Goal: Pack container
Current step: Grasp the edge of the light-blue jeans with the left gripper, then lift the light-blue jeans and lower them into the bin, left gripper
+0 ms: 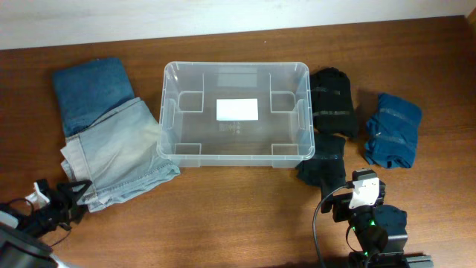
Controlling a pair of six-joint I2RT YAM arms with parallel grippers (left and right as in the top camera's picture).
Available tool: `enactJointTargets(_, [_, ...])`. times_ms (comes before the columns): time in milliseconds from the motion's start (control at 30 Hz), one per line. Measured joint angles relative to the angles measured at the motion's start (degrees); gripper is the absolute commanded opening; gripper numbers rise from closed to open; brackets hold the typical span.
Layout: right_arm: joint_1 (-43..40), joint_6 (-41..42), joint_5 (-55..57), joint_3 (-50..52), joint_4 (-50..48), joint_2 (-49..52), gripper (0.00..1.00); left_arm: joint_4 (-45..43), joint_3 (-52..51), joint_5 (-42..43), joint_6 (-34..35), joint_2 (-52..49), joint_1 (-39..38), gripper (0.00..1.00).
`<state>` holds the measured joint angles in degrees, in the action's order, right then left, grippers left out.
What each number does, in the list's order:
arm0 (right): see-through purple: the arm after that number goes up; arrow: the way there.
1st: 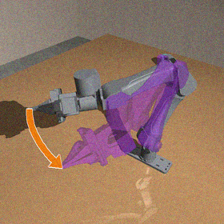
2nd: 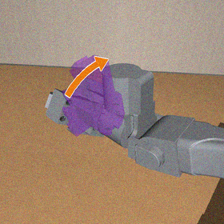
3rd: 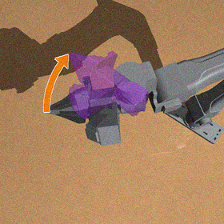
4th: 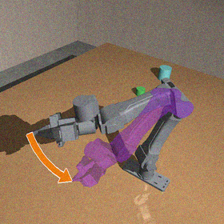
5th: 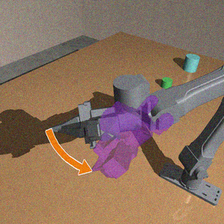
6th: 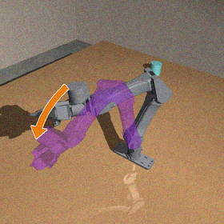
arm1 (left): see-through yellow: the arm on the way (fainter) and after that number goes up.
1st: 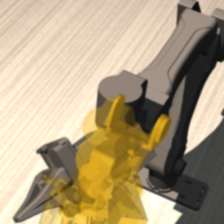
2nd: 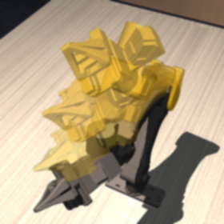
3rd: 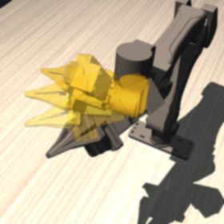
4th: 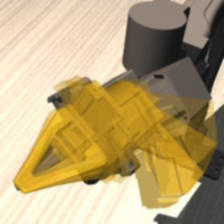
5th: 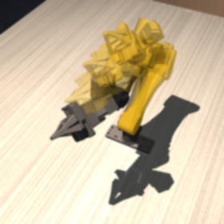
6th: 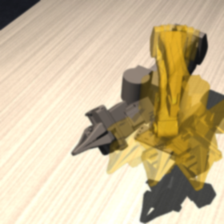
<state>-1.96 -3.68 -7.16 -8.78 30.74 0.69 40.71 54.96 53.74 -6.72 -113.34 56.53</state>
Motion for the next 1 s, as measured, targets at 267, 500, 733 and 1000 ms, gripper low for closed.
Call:
enactJointTargets(267, [0.0, 0.0, 0.0, 0.0, 0.0, 0.0, 0.98, -1.8, -0.9, 2.6, -7.5, -2.5, 0.1, 0.03])
enactJointTargets(500, [0.0, 0.0, 0.0, 0.0, 0.0, 0.0, 0.98, 0.0, -0.9, 4.4, -9.6, -3.5, 0.2, 0.00])
enactJointTargets(733, [0.0, 0.0, 0.0, 0.0, 0.0, 0.0, 0.98, 8.5, 1.2, 5.0, -10.3, -1.1, -0.2, 0.00])
enactJointTargets(1000, [0.0, 0.0, 0.0, 0.0, 0.0, 0.0, 0.98, 15.5, 8.0, 14.1, -7.7, 22.4, -1.4, 0.00])
